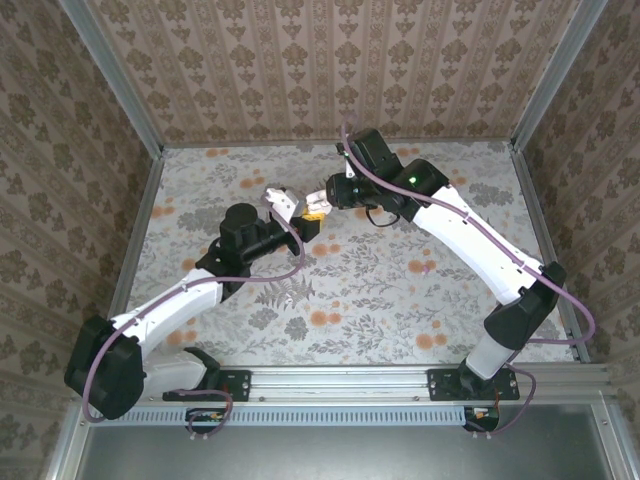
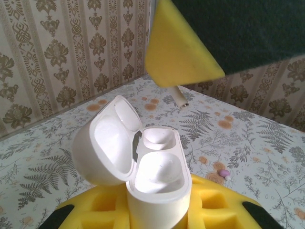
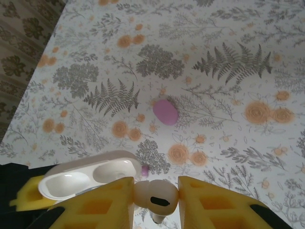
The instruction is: Insert the wireless bluetooth earbuds into the charging case
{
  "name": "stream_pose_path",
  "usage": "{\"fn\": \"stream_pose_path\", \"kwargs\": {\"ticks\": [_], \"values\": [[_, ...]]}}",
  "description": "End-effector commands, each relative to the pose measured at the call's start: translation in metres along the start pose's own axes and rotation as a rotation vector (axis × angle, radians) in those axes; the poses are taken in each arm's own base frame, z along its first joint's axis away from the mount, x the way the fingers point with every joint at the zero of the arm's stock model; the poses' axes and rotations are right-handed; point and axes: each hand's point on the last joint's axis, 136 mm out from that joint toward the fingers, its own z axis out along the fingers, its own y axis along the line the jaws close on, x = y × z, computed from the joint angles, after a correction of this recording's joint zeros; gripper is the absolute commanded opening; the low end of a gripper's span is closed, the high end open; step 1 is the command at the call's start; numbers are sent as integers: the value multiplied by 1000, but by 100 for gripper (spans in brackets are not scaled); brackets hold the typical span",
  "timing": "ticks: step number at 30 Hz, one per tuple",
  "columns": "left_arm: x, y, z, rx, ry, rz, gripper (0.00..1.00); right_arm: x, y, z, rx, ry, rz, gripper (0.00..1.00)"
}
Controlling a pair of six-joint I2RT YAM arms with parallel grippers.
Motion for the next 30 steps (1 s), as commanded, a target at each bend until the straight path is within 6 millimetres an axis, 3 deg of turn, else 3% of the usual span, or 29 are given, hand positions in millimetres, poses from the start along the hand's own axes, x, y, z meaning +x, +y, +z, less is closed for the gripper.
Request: {"fn": "stream_pose_path", "kwargs": {"ticks": [1, 12, 20, 30], "values": [[-30, -10, -3, 38, -72, 18, 22, -12, 9, -15, -45, -70, -23, 30], [-40, -11, -9, 30, -105, 19, 22, -8, 22, -11, -27, -153, -133, 30], [-43, -10, -11, 26, -113, 18, 22, -6, 18, -7, 19, -184, -185, 31], [-48, -7, -14, 6, -131, 15, 22, 7, 35, -6, -82, -159, -218, 31]]}}
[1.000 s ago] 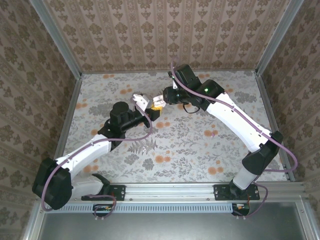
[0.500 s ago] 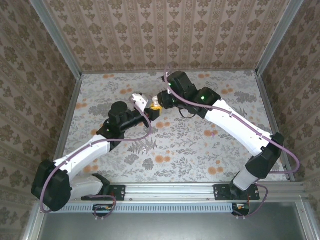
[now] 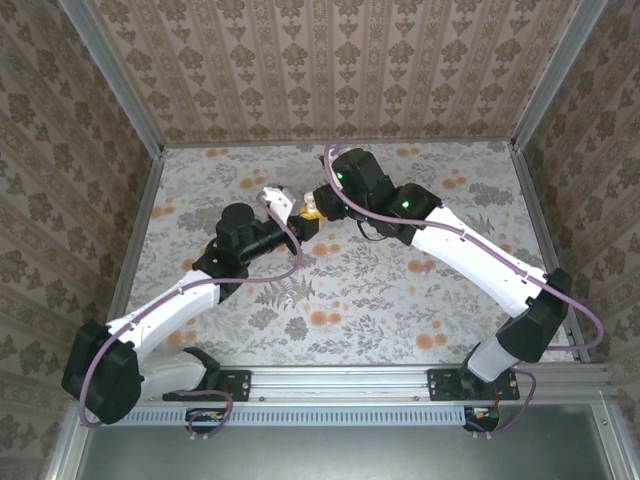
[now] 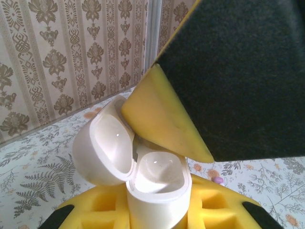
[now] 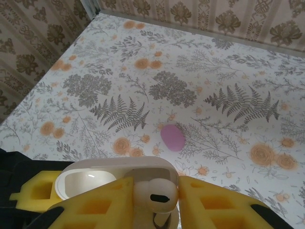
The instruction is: Insert the wireless bluetooth earbuds into the charging case
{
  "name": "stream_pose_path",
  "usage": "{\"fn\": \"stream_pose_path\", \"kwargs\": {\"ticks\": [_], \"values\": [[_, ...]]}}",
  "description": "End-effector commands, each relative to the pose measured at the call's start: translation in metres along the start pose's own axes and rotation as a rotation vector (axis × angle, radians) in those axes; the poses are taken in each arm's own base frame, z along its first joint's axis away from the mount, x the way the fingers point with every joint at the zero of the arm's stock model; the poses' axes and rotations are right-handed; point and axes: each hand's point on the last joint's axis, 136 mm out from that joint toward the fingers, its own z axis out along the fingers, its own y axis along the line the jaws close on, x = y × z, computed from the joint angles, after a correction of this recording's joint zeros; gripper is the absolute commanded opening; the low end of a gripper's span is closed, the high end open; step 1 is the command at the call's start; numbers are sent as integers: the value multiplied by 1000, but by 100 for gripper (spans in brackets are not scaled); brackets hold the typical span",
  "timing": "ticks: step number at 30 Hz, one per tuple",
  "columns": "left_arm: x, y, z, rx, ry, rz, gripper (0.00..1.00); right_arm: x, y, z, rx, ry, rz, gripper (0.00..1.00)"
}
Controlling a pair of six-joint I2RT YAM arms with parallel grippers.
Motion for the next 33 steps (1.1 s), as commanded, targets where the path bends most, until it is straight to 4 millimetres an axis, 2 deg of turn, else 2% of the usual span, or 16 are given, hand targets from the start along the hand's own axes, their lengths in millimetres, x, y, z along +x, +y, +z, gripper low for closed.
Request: {"fn": "stream_pose_path", "kwargs": {"ticks": [1, 12, 13, 33], "values": [[-36, -3, -8, -8, -101, 25, 22, 0, 9, -9, -46, -20, -26, 31], [-38, -1, -9, -16, -113, 22, 22, 11, 10, -12, -72, -11, -39, 33], [-38, -1, -8, -16, -112, 22, 22, 5, 12, -13, -83, -35, -38, 33], [-38, -1, -8, -12, -111, 29, 22, 4, 17, -17, -122, -42, -27, 44]]}}
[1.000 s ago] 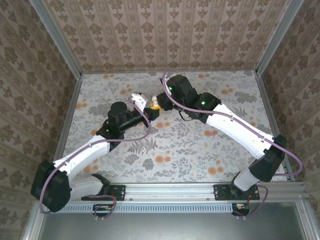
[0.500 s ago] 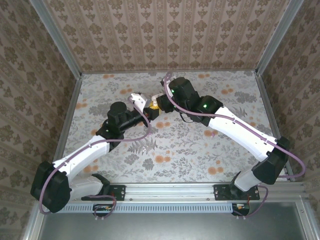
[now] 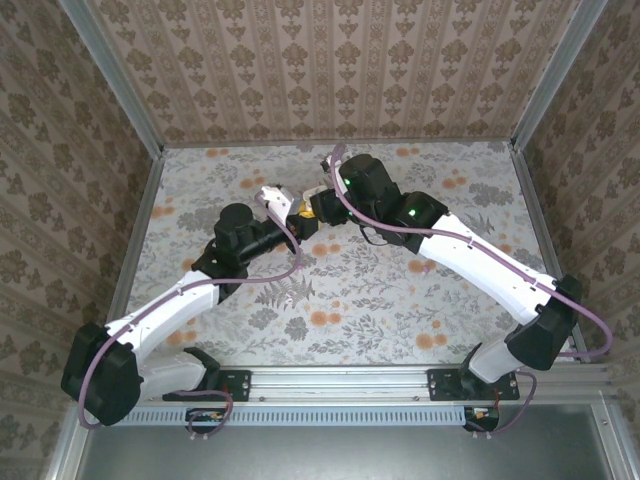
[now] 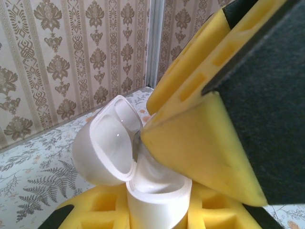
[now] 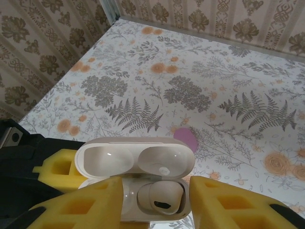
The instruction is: Insert the wireless bluetooth earbuds into the charging case
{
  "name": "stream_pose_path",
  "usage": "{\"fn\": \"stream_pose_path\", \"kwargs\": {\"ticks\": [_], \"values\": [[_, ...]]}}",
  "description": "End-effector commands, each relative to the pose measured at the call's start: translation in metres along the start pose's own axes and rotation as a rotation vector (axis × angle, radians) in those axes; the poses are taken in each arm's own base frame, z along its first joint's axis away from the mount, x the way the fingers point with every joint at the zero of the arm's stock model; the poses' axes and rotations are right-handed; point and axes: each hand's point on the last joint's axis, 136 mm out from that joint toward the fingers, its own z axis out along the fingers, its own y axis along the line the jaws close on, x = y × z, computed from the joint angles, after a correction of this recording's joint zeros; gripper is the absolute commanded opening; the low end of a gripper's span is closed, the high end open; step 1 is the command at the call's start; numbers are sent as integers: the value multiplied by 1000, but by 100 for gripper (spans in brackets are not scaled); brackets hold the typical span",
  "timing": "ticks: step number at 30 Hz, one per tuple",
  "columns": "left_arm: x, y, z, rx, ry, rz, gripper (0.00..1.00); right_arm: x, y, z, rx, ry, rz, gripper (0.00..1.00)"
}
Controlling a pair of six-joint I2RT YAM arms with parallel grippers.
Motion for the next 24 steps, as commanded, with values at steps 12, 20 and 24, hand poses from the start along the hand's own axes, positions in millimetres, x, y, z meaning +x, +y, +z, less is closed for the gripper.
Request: {"fn": "stream_pose_path", "kwargs": {"ticks": [12, 20, 24], "values": [[-33, -2, -5, 0, -91, 27, 22, -8, 5, -19, -128, -17, 141, 54], [-32, -3, -5, 4, -91, 27, 22, -16, 9, -25, -219, -33, 225, 55], [-31, -3, -5, 4, -89, 26, 22, -19, 7, -28, -219, -40, 244, 54]]}}
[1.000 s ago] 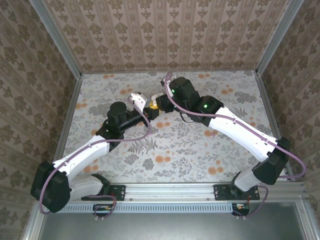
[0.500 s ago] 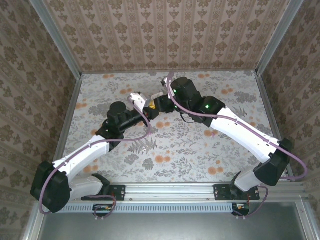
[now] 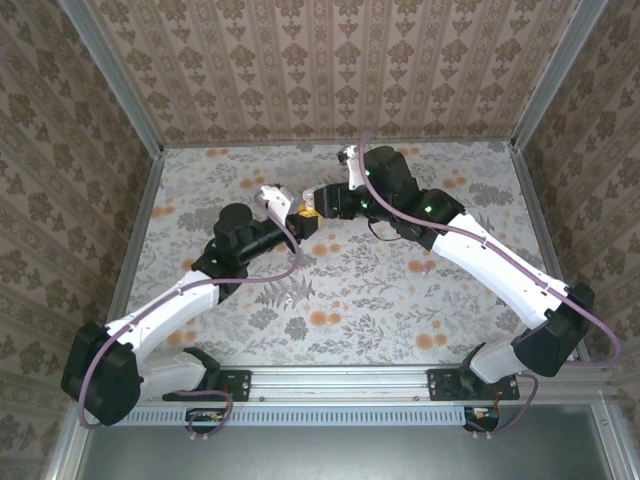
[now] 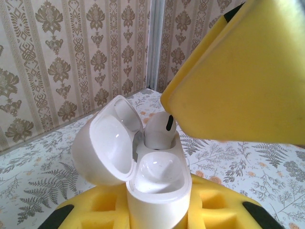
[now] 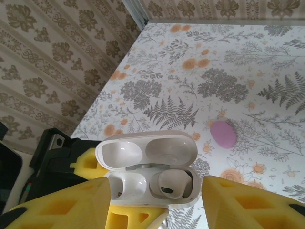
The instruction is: Insert the wireless bluetooth earbuds into the charging case
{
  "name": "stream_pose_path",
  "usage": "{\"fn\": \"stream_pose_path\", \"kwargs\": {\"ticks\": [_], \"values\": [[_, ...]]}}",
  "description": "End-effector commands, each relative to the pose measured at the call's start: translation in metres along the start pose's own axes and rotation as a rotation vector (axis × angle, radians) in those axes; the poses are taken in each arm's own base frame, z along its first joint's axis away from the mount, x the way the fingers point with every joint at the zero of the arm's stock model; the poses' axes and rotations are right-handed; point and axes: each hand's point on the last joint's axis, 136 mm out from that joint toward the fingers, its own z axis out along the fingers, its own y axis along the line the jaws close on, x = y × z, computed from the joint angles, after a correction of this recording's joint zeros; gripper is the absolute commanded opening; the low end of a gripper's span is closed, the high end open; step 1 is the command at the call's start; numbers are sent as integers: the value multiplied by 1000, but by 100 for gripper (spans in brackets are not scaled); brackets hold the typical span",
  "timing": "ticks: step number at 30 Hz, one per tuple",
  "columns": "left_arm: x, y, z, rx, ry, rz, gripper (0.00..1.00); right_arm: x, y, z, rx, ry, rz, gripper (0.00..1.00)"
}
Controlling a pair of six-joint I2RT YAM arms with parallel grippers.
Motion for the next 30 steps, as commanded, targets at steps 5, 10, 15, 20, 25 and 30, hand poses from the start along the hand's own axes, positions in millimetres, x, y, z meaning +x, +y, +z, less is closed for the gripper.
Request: {"fn": "stream_pose_path", "kwargs": {"ticks": [5, 10, 15, 20, 25, 30], "values": [[-30, -2, -5, -2, -80, 25, 22, -15, -13, -18, 37, -77, 77, 50], [-29, 10, -13, -81, -83, 33, 22, -12, -58, -34, 141, -111, 219, 50], [-36, 20, -32, -160, -88, 67, 22, 39, -98, -8, 193, 81, 394, 48], [-47, 24, -55, -228, -99, 104, 22, 107, -89, 42, 116, 339, 501, 46], [-56, 20, -79, -267, -110, 140, 22, 169, -37, 85, -24, 565, 491, 46], [-63, 15, -105, -308, -112, 170, 22, 228, -21, 109, 62, 760, 374, 48]]}}
